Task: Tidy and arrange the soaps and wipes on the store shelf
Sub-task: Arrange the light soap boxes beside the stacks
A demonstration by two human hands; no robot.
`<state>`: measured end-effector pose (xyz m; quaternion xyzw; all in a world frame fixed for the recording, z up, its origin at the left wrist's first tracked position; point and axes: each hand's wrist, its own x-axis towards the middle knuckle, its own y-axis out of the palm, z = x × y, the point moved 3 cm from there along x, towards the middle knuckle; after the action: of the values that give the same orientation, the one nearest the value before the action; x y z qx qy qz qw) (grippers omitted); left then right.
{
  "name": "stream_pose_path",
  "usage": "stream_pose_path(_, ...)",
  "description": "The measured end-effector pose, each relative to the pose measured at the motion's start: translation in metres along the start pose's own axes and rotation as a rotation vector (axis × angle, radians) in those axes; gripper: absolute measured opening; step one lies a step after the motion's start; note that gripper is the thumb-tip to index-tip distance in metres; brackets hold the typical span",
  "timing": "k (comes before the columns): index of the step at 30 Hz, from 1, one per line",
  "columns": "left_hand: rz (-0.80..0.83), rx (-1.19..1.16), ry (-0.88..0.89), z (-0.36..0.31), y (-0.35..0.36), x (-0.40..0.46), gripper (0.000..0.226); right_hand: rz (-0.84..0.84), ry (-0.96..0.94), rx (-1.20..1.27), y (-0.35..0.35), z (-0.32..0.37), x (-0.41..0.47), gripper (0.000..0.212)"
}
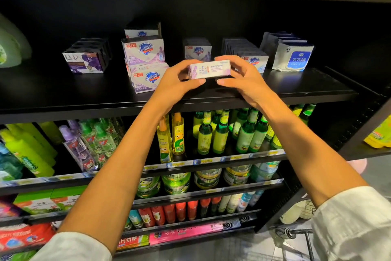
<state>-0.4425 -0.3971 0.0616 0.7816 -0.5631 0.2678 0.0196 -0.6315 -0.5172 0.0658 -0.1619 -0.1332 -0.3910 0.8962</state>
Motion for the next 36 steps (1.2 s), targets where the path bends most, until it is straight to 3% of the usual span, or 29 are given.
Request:
stream_pose_path(14,-0.059,-0.052,0.007,-0.003,-0.001,-0.003,0.051,-0.068,0.068,0.073,0.005,0.001,0.000,0.037)
stream_pose_path(20,-0.083,-0.115,-0.065,-0.002,0.000,-0.003,0.046,-0.057,0.077,0.111,0.005,0.004,-0.001,0.045)
stream_pose_path(24,-0.072,-0.145,-0.103,-0.004,0.001,-0.003,0.044,-0.086,0.092,0.141,0.003,0.004,-0.003,0.038)
stream_pose_path(30,0.017,-0.104,-0.008,-0.011,0.002,-0.007,0.069,-0.107,0.107,0.108,0.002,0.001,0.000,0.039)
stream_pose_path(36,-0.029,-0.101,0.005,-0.009,0.001,-0.010,0.061,-0.065,0.090,0.079,0.002,-0.001,0.002,0.034)
